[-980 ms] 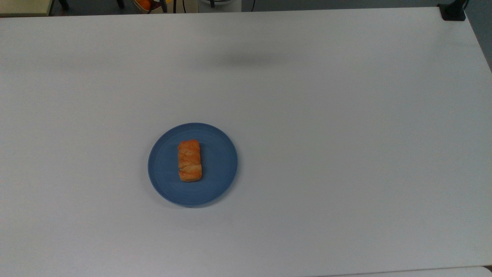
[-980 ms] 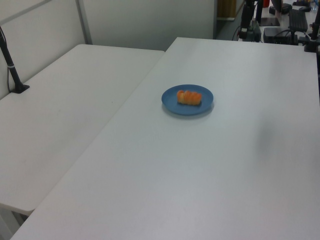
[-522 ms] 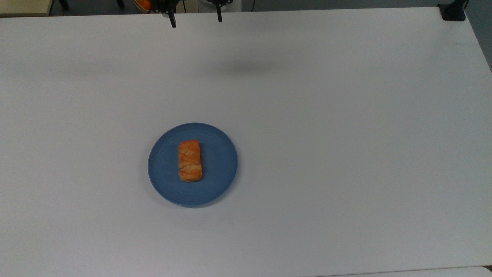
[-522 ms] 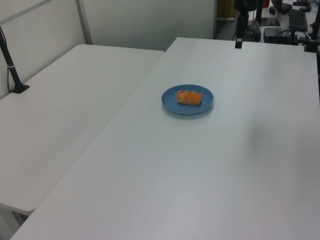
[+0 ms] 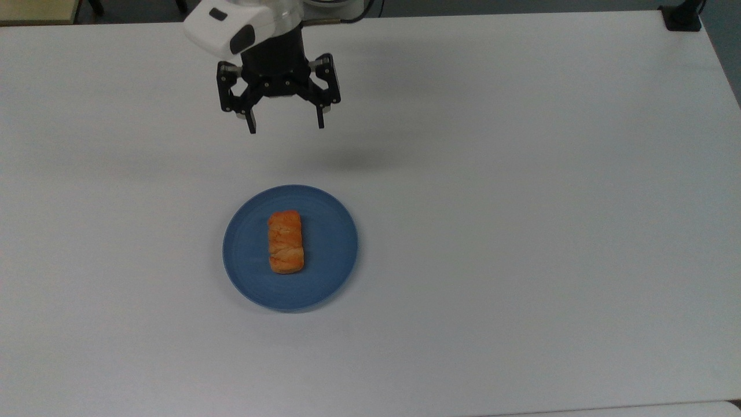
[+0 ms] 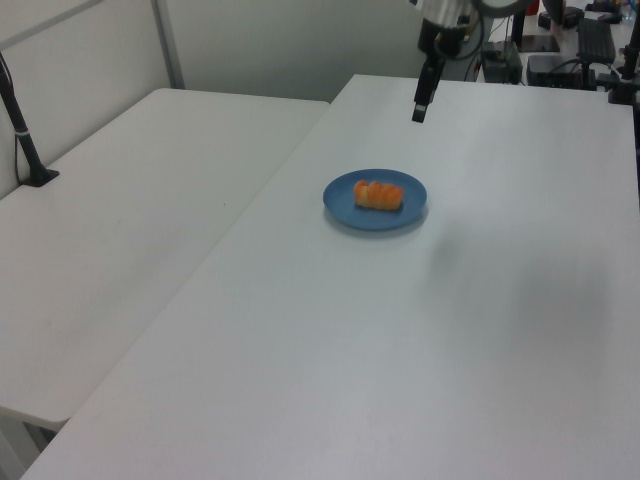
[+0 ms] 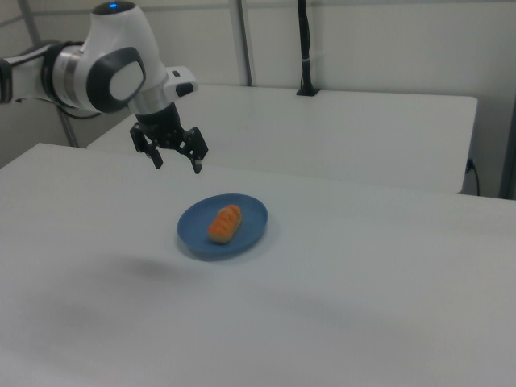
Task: Put the bread on the table
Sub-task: 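Lower the open gripper over the orange bread roll on the plate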
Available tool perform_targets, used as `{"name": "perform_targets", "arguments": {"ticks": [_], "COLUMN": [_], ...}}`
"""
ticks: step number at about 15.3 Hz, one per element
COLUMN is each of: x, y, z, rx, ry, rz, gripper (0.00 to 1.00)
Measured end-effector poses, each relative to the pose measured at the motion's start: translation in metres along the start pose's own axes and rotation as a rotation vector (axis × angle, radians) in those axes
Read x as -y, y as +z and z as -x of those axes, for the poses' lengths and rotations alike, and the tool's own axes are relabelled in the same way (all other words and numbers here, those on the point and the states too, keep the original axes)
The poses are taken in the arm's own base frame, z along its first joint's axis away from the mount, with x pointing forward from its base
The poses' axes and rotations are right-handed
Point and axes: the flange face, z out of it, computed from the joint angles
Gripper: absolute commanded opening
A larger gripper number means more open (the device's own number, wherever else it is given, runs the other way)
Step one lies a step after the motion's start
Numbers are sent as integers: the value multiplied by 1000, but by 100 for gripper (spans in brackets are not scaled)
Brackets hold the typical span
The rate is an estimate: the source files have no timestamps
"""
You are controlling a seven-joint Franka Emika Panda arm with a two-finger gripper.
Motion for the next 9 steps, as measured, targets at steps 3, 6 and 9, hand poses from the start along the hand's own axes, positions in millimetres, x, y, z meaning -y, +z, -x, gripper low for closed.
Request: {"name": "perform_targets", "arguments": {"ticks": [3, 6, 9], "x": [-2, -4, -7], "y": [29, 55, 83], "z": [-9, -20, -32], "rx": [-14, -1, 18], "ry": [32, 52, 75], "rz": [7, 12, 16], "gripper": [100, 100, 100]}}
